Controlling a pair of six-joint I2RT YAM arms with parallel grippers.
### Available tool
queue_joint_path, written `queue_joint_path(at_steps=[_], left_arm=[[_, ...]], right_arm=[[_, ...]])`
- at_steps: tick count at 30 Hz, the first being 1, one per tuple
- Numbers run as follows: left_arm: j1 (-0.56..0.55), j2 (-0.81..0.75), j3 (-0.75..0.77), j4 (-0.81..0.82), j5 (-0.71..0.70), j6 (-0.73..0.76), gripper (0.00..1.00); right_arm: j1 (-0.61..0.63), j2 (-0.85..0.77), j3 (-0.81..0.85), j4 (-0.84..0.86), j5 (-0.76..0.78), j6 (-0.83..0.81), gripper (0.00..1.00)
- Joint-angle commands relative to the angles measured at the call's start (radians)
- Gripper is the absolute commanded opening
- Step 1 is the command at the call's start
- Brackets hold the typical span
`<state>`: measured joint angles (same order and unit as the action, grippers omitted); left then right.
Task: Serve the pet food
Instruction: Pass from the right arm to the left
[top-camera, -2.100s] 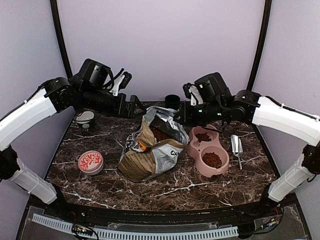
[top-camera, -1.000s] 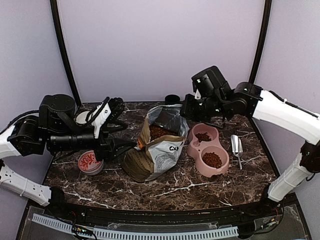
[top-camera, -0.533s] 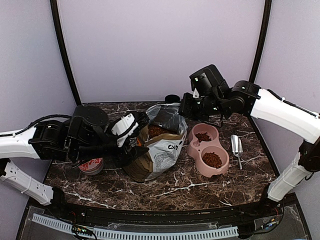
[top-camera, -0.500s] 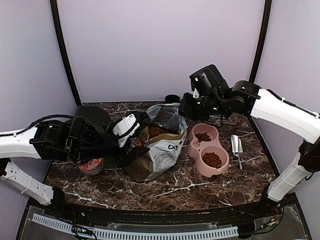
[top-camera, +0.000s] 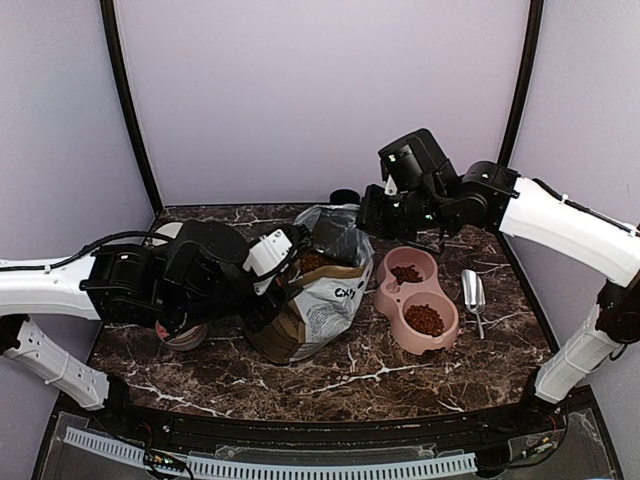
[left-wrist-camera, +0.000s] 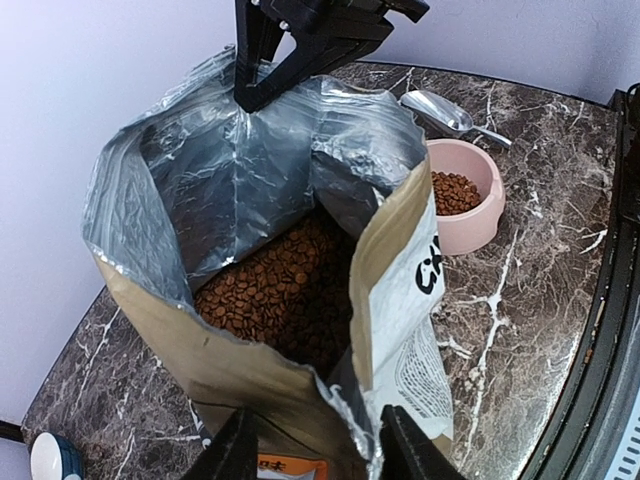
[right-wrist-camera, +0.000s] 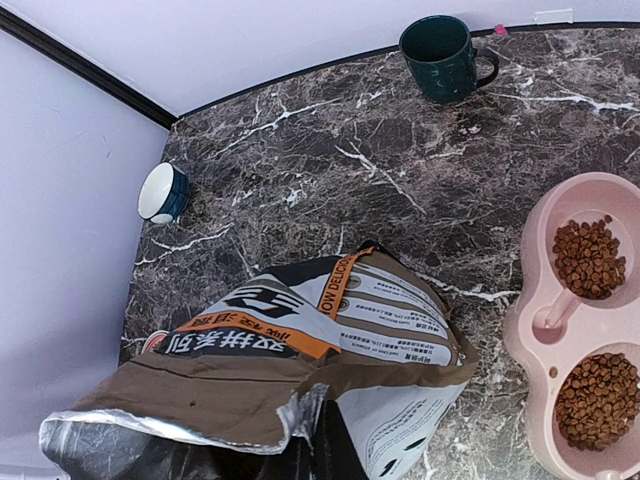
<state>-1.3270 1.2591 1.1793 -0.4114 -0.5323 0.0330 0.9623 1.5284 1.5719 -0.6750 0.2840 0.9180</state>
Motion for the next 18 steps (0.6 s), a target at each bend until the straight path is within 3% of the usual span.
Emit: queue_joint_path(at_steps=[1, 5, 8, 18], left_arm=[[-0.003, 0.025, 0.026, 0.039, -0.041, -0.013, 0.35], [-0.003, 0.042, 0.023, 0.075, -0.041, 0.000, 0.20], [-0.002, 0.042, 0.032, 0.076, -0.058, 0.032, 0.00], [0.008, -0.111, 0.015, -0.001, 0.014, 0.120, 0.00]], right_arm=[[-0.019, -0.062, 0.086, 0.275, 0.083, -0.002, 0.00], [-0.019, -0.067, 0.068, 0.285, 0.077, 0.004, 0.00], [-0.019, -0.069, 0.067, 0.277, 0.075, 0.004, 0.00], [-0.019, -0.201, -0.017, 0.232, 0.061, 0.061, 0.00]])
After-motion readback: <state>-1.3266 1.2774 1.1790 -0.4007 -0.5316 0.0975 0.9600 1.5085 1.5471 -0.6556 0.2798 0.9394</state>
